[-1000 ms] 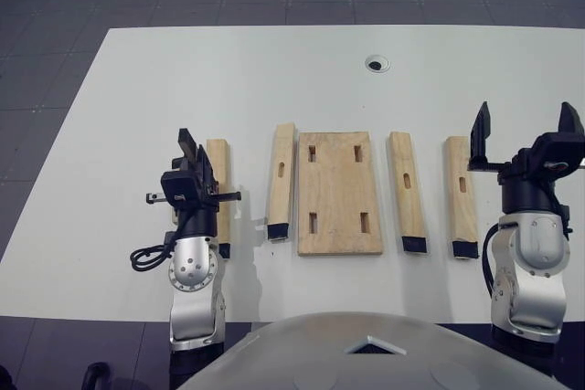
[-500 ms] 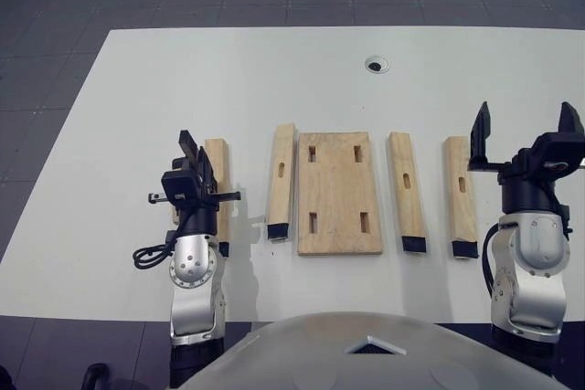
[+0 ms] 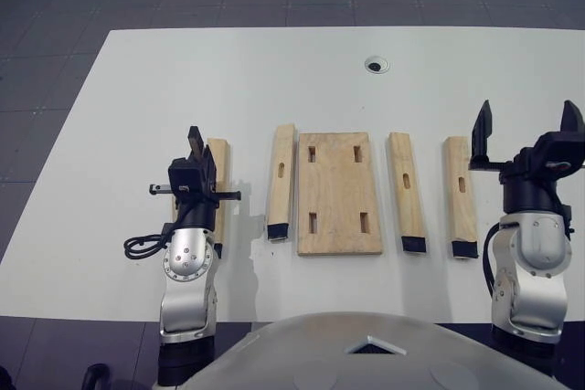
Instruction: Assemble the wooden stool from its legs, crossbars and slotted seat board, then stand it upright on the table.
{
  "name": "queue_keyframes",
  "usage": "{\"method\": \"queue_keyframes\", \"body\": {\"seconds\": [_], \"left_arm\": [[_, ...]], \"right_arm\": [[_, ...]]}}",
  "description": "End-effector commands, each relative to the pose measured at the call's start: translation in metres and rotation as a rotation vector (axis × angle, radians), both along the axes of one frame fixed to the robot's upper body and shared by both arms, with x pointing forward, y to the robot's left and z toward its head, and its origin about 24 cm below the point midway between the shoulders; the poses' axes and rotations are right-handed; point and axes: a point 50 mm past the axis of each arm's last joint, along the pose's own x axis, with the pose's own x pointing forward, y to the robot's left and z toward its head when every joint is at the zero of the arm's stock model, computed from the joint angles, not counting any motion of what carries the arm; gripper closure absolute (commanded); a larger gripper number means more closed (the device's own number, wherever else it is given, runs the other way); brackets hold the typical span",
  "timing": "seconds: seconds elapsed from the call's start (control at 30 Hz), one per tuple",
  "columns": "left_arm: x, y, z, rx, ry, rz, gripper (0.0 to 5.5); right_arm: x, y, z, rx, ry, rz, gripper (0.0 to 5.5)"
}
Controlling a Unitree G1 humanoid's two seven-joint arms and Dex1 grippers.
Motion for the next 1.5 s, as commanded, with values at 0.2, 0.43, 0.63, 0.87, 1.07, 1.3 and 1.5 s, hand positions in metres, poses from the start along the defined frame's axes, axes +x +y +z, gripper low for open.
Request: {"method": "queue_keyframes", "body": {"seconds": [0.2,0.43,0.63,0.87,1.07,1.3,1.5], "left_arm": [[-0.047,0.013,-0.051,-0.169,0.255,0.272,5.08],[-0.051,0.009,-0.057,-0.271,0.239,0.299,5.08],[-0.042,-0.007,-0.053,-0.223,0.199,0.185,5.08],[-0.029,-0.014,-0.037,-0.121,0.094,0.108,5.08],[-0.020,-0.020,-0.029,-0.104,0.053,0.079,5.08],[-0.010,-0.025,-0.022,-0.098,0.009,0.052,5.08],[0.000,-0.030,-0.016,-0.094,-0.026,0.034,5.08]], "right_arm": [[0.000,0.000,0.003,0.004,0.002,-0.008,0.10],[0.000,0.000,0.002,0.003,0.006,-0.007,0.10],[0.000,0.000,0.003,0.004,0.006,-0.005,0.10],[0.001,0.003,0.002,0.006,0.004,0.000,0.10],[0.002,0.004,0.002,0.007,0.004,0.003,0.10],[0.002,0.004,0.001,0.007,0.006,0.005,0.10],[0.002,0.002,-0.001,0.006,0.009,0.001,0.10]]}}
